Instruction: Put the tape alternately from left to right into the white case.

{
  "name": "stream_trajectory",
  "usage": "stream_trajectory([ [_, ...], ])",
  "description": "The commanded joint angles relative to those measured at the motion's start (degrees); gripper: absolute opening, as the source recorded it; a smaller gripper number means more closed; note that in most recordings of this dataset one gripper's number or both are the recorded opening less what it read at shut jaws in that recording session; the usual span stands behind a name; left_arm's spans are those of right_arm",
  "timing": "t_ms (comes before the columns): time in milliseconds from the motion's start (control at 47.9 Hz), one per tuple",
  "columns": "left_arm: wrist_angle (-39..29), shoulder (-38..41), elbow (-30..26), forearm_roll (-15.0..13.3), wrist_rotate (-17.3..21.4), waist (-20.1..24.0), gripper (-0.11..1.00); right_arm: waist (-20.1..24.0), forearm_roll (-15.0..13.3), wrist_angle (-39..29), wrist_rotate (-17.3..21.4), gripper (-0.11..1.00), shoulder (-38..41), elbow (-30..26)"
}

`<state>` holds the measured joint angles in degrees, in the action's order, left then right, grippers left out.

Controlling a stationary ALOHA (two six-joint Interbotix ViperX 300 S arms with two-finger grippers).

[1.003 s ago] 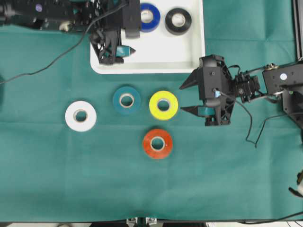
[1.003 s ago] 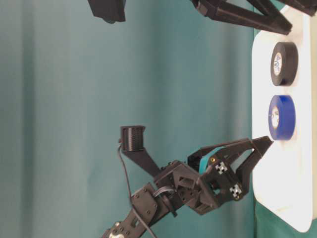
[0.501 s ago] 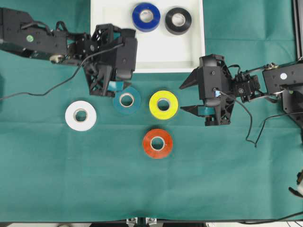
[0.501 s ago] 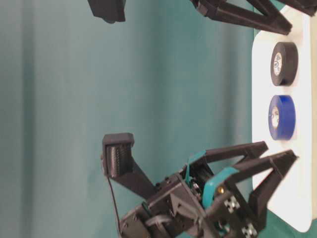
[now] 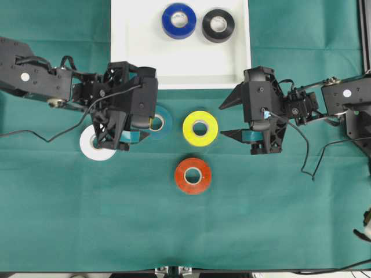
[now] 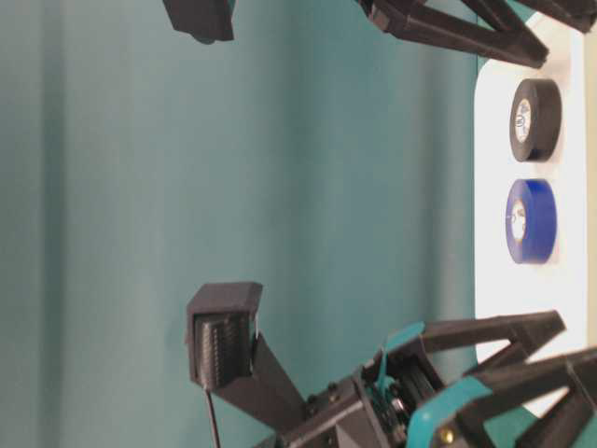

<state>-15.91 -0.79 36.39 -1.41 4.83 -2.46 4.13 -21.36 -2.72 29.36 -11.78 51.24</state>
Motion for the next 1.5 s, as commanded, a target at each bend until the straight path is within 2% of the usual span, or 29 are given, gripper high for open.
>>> stream_trajectory([
  [0, 0.18, -1.76, -0.26, -0.09, -1.05, -1.49, 0.82, 0.26, 0.00, 0.62, 0.09, 0.72, -0.35, -0.88],
  [355, 0.09, -1.85, 0.00, -0.09, -6.33, -4.83, 0.81, 0.26, 0.00, 1.32, 0.09, 0.72, -0.35, -0.62],
  [731, 0.09, -1.49, 0.18, -0.09, -6.59, -4.83, 0.81, 1.05, 0.00, 1.32, 0.09, 0.72, 0.18, -0.62],
  [1086, 0.09, -1.41, 0.18, -0.09, -6.68, -4.83, 0.81, 6.77, -0.35, 0.88, -0.53, 0.72, 3.08, -1.32],
  [1211, 0.09, -1.23, 0.00, -0.09, -6.86, -4.83, 0.81, 7.73, -0.53, -1.14, -0.88, 0.71, 4.39, -2.37],
  [1483, 0.18, -1.23, -0.09, -0.09, -6.86, -4.83, 0.81, 7.82, -6.50, -12.48, -2.46, 0.71, 7.38, -7.03],
])
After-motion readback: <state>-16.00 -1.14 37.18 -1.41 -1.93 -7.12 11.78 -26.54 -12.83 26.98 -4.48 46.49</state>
